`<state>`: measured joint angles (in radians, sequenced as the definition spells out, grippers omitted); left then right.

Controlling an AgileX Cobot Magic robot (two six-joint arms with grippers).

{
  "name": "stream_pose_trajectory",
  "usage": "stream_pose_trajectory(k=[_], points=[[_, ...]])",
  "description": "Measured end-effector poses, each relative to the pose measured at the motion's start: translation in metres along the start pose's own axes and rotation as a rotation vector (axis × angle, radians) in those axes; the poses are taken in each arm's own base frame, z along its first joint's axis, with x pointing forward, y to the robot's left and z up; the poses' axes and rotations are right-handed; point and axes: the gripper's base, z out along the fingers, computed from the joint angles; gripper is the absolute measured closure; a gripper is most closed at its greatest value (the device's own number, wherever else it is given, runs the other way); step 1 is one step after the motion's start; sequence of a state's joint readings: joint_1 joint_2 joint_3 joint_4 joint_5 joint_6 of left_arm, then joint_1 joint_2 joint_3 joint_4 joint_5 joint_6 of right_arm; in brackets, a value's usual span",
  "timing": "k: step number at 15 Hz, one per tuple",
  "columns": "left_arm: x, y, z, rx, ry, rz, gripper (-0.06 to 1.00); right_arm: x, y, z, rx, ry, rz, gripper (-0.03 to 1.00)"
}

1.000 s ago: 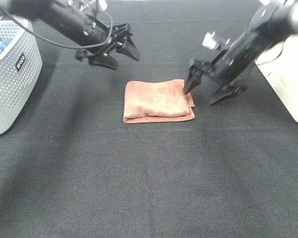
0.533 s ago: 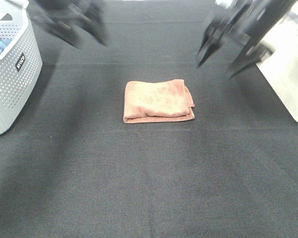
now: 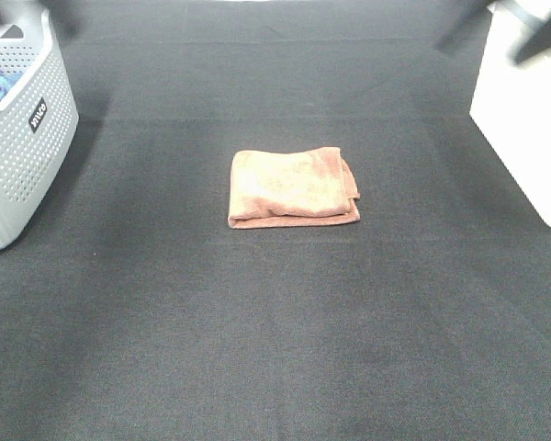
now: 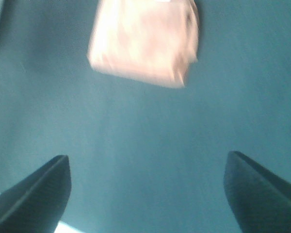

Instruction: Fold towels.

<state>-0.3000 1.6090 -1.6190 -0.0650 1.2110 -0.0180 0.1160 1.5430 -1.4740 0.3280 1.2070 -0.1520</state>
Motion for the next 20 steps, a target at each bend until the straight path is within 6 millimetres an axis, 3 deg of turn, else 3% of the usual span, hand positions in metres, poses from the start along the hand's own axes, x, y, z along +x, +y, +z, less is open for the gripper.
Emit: stream_pose_trajectory(k=[1,2,4,6,7,8,10,13,16,20], points=[[0.000,0.000,0.000,0.000,0.000,0.000,0.27,0.000,0.000,0.000,0.000,0.000,0.000,0.16],[0.033,0.001,-0.014,-0.002,0.020,-0.010,0.27,0.027,0.002,-0.011,0.030,0.012,0.013,0.16],[0.080,0.002,-0.026,-0.003,0.040,-0.016,0.27,0.074,0.004,-0.027,0.071,0.011,0.034,0.16],[0.127,0.003,-0.036,-0.003,0.019,-0.016,0.27,0.117,0.004,-0.031,0.098,0.001,0.039,0.16],[0.152,0.004,-0.036,-0.003,0.023,-0.017,0.27,0.149,0.006,-0.032,0.099,-0.012,0.046,0.16],[0.188,0.005,-0.039,0.000,0.011,-0.019,0.27,0.173,0.007,-0.033,0.101,-0.024,0.044,0.16],[0.233,0.006,-0.047,0.008,-0.056,-0.019,0.27,0.215,0.008,-0.035,0.111,-0.073,0.028,0.16],[0.285,0.006,-0.056,0.036,-0.204,-0.013,0.27,0.262,0.007,-0.043,0.161,-0.219,-0.024,0.16],[0.319,0.005,-0.058,0.067,-0.340,0.020,0.27,0.290,0.004,-0.048,0.226,-0.371,-0.070,0.16],[0.324,0.003,-0.056,0.073,-0.466,0.109,0.27,0.296,0.003,-0.047,0.237,-0.475,-0.087,0.16]])
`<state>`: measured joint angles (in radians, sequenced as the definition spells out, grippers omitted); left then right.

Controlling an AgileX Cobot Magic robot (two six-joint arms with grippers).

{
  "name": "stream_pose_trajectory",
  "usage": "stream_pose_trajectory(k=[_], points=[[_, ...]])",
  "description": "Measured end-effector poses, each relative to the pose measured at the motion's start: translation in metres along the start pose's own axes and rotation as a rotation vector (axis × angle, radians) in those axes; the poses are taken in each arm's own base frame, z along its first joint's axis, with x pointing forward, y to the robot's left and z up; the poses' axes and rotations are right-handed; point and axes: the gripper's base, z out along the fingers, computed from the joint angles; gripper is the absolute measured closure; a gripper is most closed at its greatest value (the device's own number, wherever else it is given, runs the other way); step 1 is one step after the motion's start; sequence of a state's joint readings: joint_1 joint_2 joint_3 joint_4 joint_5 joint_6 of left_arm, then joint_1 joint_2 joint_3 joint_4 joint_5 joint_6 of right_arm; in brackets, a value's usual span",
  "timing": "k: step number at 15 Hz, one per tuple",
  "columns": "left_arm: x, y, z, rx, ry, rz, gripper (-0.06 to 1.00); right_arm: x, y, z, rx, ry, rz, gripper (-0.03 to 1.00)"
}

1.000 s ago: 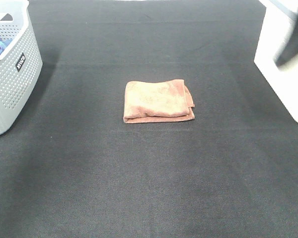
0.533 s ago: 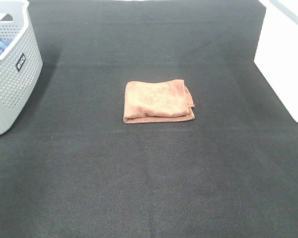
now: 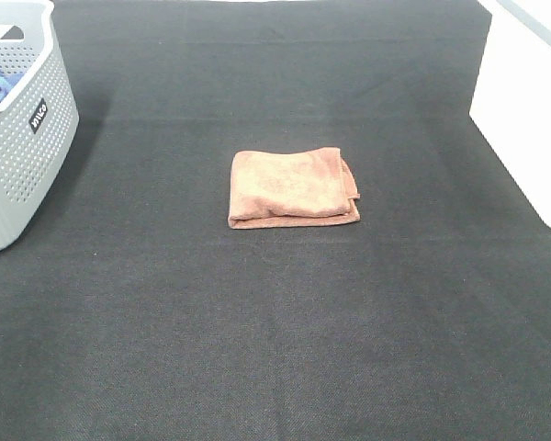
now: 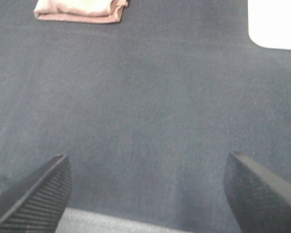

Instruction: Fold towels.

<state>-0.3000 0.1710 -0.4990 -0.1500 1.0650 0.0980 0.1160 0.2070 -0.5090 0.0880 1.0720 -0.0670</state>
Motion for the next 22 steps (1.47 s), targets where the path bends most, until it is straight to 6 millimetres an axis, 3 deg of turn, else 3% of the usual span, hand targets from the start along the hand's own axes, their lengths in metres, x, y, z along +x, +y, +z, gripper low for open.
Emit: stream_pose_trajectory(k=[19,22], points=[[-0.0004,-0.0011,0.0000,0.012,-0.004,0.045,0.27,-0.0003,0.0000,0.0002,0.000,-0.004,0.000,0.16],[-0.0008,0.0009,0.0003,-0.061,-0.010,-0.009,0.27,-0.0003,-0.0007,0.0003,0.019,-0.005,0.015,0.16]])
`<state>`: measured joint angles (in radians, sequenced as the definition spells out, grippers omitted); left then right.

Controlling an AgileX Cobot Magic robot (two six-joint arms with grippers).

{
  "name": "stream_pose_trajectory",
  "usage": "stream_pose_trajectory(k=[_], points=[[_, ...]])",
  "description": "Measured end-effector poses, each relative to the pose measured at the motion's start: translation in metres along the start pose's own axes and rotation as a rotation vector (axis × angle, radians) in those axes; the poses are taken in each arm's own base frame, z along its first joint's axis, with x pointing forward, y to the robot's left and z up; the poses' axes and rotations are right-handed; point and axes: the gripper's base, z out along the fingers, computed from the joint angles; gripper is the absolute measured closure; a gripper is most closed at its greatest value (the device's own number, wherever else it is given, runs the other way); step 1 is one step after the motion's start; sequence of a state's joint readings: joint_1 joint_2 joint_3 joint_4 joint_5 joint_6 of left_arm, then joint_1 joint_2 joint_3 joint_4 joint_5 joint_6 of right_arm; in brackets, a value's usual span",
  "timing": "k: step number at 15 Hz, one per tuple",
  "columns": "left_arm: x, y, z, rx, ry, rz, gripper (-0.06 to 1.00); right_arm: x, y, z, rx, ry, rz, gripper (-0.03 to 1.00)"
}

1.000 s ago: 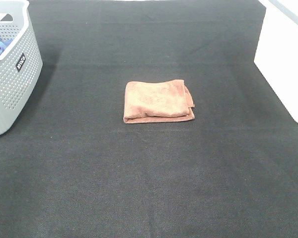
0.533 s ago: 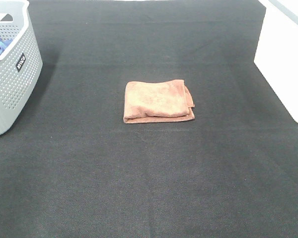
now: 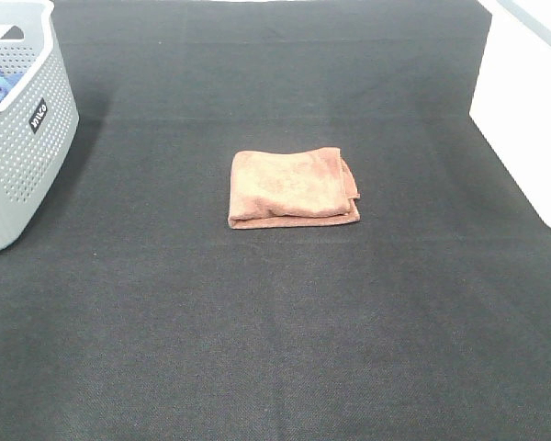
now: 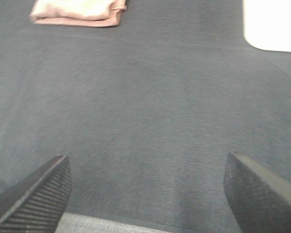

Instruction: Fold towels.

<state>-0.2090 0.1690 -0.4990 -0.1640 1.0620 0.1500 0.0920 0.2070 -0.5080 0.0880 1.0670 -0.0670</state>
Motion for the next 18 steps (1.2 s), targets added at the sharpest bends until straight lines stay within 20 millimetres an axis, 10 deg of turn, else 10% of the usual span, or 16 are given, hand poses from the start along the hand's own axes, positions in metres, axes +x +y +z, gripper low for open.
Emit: stream_pose_trajectory(k=[18], points=[[0.013,-0.005,-0.020,-0.202,-0.177,-0.091,0.27,0.019,0.003,-0.026,0.059,-0.210,0.022,0.16]])
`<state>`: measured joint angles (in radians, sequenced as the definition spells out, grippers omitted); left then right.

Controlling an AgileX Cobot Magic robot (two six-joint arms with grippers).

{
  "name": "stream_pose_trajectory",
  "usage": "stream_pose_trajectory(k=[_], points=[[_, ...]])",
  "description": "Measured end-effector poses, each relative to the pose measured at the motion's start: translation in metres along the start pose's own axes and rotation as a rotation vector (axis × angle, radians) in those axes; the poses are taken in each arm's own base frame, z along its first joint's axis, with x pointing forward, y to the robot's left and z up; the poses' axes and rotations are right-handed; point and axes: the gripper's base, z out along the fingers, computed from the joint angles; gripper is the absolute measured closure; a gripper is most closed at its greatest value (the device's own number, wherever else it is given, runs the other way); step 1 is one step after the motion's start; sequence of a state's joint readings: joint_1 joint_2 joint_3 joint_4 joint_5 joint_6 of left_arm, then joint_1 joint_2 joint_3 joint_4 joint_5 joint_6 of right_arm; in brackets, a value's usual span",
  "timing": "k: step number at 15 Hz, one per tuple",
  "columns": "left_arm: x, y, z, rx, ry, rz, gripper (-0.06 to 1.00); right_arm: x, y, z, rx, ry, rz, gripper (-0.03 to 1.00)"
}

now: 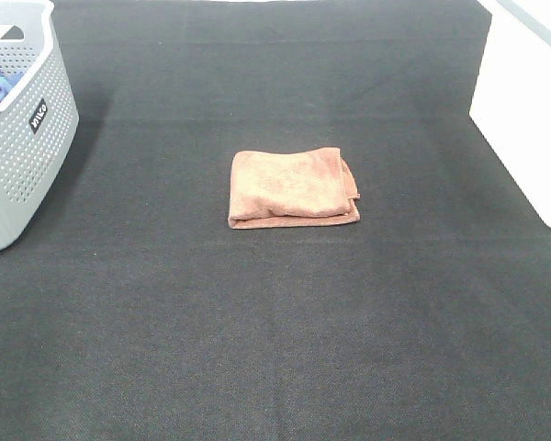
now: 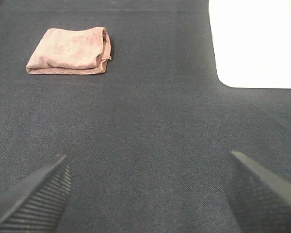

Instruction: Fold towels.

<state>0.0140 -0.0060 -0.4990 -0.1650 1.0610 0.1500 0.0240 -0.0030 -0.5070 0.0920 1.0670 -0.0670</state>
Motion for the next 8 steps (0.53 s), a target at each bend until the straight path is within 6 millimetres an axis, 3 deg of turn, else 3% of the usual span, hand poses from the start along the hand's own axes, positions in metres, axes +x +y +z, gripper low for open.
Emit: stream_pose_trajectory(k=[8], points=[[0.0000,0.0000,0.0000,0.000,0.000,0.000,0.27,0.0000,0.0000,0.0000,0.000,0.000,0.000,0.16]])
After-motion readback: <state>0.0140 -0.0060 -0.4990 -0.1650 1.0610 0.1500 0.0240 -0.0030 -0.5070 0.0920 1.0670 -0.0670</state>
